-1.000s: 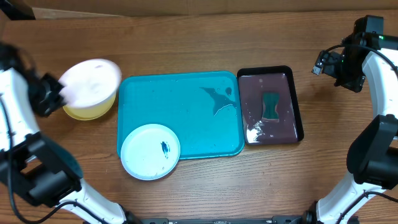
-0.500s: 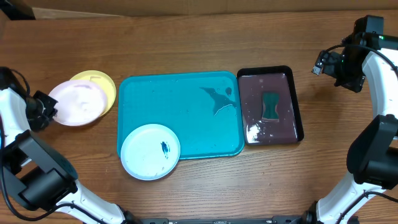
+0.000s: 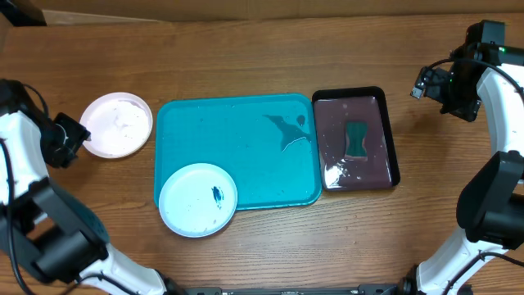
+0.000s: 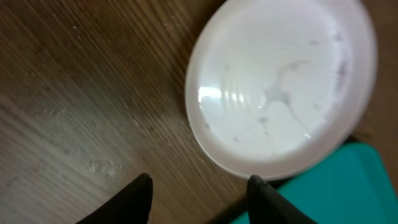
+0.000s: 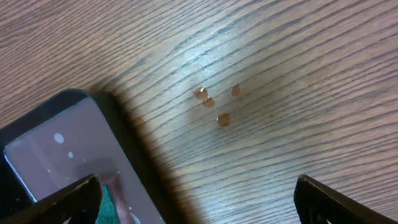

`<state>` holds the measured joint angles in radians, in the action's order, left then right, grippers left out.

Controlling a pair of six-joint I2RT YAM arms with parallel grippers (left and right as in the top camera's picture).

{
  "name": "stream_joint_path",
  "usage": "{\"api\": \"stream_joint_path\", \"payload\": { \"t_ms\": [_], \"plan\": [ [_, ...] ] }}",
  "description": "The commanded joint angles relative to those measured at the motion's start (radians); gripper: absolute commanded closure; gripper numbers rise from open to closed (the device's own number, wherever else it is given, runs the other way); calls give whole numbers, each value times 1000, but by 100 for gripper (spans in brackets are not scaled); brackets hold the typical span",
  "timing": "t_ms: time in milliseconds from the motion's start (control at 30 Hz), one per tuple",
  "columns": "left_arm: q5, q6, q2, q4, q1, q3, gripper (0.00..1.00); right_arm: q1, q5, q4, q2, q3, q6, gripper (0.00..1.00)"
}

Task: Clean dirty plates on tray and stack at the side
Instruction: 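Withdraw the left gripper and move it toward the remaining white plate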

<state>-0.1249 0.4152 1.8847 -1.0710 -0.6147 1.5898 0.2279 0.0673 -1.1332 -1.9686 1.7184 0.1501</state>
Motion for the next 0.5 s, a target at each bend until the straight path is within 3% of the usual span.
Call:
{"api": "stream_joint_path", "payload": {
  "t_ms": [0,267,467],
  "plan": [
    [-84,-19,-233,-57,13,11,48,3,-3,5,13,6,2,0],
    [-28,-56,-478,-301,151,-26,47,3,-3,5,12,6,2,0],
    [30,-71,-533,-342,279,-168,47,3,-3,5,12,6,2,0]
  ]
}}
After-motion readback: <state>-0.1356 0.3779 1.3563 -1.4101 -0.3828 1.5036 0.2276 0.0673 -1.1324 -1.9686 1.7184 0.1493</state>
